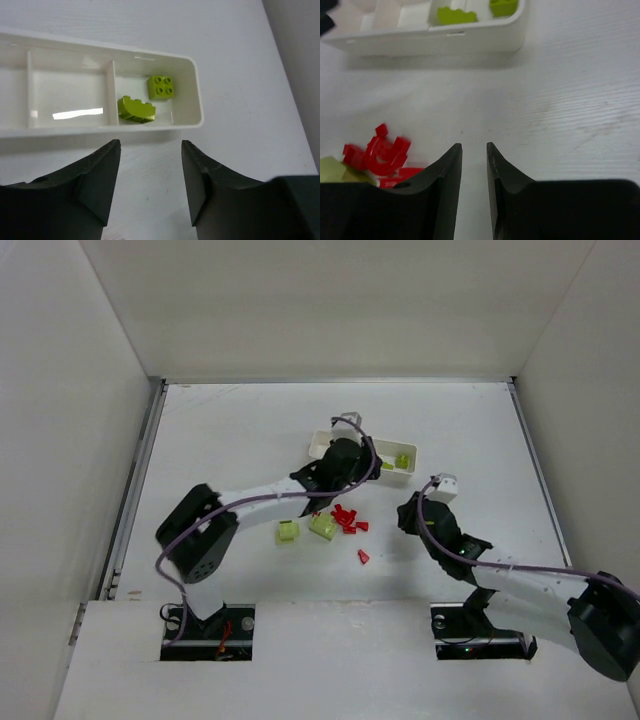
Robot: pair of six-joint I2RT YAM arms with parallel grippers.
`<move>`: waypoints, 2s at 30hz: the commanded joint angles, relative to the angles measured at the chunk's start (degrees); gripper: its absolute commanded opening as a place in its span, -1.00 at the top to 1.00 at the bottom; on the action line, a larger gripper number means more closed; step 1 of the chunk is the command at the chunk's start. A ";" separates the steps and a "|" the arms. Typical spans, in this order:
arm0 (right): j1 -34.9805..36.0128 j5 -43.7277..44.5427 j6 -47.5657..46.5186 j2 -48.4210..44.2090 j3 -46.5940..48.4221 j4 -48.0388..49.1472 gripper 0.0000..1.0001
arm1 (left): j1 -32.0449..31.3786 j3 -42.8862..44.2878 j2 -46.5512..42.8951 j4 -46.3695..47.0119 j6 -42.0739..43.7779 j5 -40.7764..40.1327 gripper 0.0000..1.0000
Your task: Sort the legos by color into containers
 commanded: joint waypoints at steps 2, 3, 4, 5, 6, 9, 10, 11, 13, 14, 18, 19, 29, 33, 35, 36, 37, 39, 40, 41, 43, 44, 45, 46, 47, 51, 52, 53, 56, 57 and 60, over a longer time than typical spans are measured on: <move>6.97 -5.05 -4.86 5.54 5.23 7.18 0.34 | 0.53 -13.11 -17.19 4.88 0.32 -1.29 0.14; 8.90 -6.20 -6.00 7.21 5.94 8.06 0.28 | 0.97 -16.02 -20.18 4.45 0.05 -1.29 0.18; 10.92 -7.25 -7.40 8.97 6.90 8.68 0.21 | 1.32 -19.09 -23.43 4.01 -0.12 -1.21 0.20; 13.03 -7.87 -8.81 10.73 8.04 9.03 0.11 | 1.76 -22.26 -27.03 3.22 -0.39 -1.38 0.21; 15.32 -8.14 -10.39 12.48 9.36 9.12 0.00 | 2.29 -25.07 -30.54 2.26 -0.65 -1.38 0.22; 19.99 -8.05 -15.66 17.41 14.01 8.07 -0.25 | 4.75 -31.41 -40.30 -2.04 -2.23 -0.68 0.22; 20.78 -8.23 -16.63 18.64 15.42 7.63 -0.29 | 5.45 -32.65 -43.03 -3.97 -2.58 -0.24 0.22; 21.22 -8.49 -17.43 20.05 16.74 7.45 -0.32 | 6.41 -33.62 -45.58 -6.08 -2.67 0.11 0.21; 21.23 -9.28 -18.66 22.68 18.94 7.02 -0.37 | 7.91 -35.81 -50.77 -9.17 -2.94 0.82 0.21; 21.23 -10.15 -19.01 24.35 20.17 6.58 -0.39 | 8.70 -36.87 -53.14 -10.14 -3.11 0.73 0.21; 20.79 -13.85 -18.92 28.75 23.34 4.81 -0.39 | 12.48 -38.90 -59.83 -15.14 -3.73 2.31 0.20; 20.79 -14.11 -19.10 29.80 23.87 4.82 -0.38 | 13.27 -39.42 -61.06 -15.94 -3.73 2.75 0.20; 21.05 -15.17 -19.72 34.38 25.89 4.90 -0.24 | 17.85 -40.13 -64.15 -17.53 -5.40 7.50 0.18; 21.05 -15.08 -19.98 36.66 26.86 5.69 -0.18 | 18.11 -40.30 -64.50 -17.44 -5.57 8.29 0.18; 21.05 -14.73 -19.90 37.72 27.39 5.52 -0.17 | 18.11 -40.31 -64.68 -17.53 -5.75 8.02 0.18; 21.05 -14.47 -19.81 38.16 27.56 5.78 -0.17 | 18.20 -39.96 -64.51 -17.88 -5.66 8.20 0.18; 21.05 -14.12 -19.72 38.69 27.83 5.87 -0.17 | 18.38 -39.78 -64.42 -18.14 -5.40 8.29 0.18; 21.05 -12.98 -19.98 39.22 28.18 5.96 -0.14 | 18.47 -40.30 -65.03 -17.88 -5.66 8.29 0.18; 21.05 -12.28 -20.07 39.22 28.27 5.96 -0.11 | 18.47 -40.65 -65.20 -17.79 -5.84 8.11 0.18; 21.05 -11.58 -19.81 39.05 28.18 6.04 -0.08 | 18.47 -40.74 -65.29 -17.79 -6.19 8.03 0.18; 21.05 -11.04 -19.37 38.52 27.83 6.92 -0.07 | 18.47 -40.40 -65.03 -18.14 -6.02 8.29 0.18; 21.05 -10.95 -19.28 38.43 27.65 7.71 -0.07 | 18.38 -40.39 -65.03 -18.23 -5.84 8.29 0.18; 21.05 -10.87 -19.28 38.43 27.48 8.32 -0.08 | 18.12 -40.57 -65.12 -18.23 -5.84 8.11 0.18; 21.05 -10.60 -19.19 38.34 27.39 8.77 -0.11 | 17.85 -40.74 -65.29 -17.97 -6.10 7.94 0.18; 21.05 -10.25 -19.02 38.25 27.30 8.94 -0.10 | 17.85 -40.83 -65.29 -17.88 -6.28 7.85 0.18; 21.05 -10.60 -17.61 38.08 27.21 9.38 0.32 | 17.68 -39.95 -65.38 -18.32 -6.01 8.29 0.18; 21.05 -10.25 -17.61 37.64 27.13 9.39 0.38 | 17.50 -39.95 -65.90 -18.32 -6.36 8.20 0.18; 21.05 -10.08 -17.52 37.12 26.86 9.30 0.39 | 17.41 -39.95 -66.34 -18.32 -6.54 8.20 0.18; 20.79 -10.42 -14.72 32.38 24.93 9.39 0.42 | 16.97 -38.64 -66.79 -18.58 -7.33 8.64 0.15; 20.18 -10.69 -13.75 30.54 24.23 9.39 0.42 | 16.62 -38.20 -66.88 -18.41 -7.59 8.90 0.13; 17.63 -12.53 -10.07 24.04 22.38 8.77 0.42 | 14.69 -37.23 -66.79 -16.57 -9.79 9.08 0.04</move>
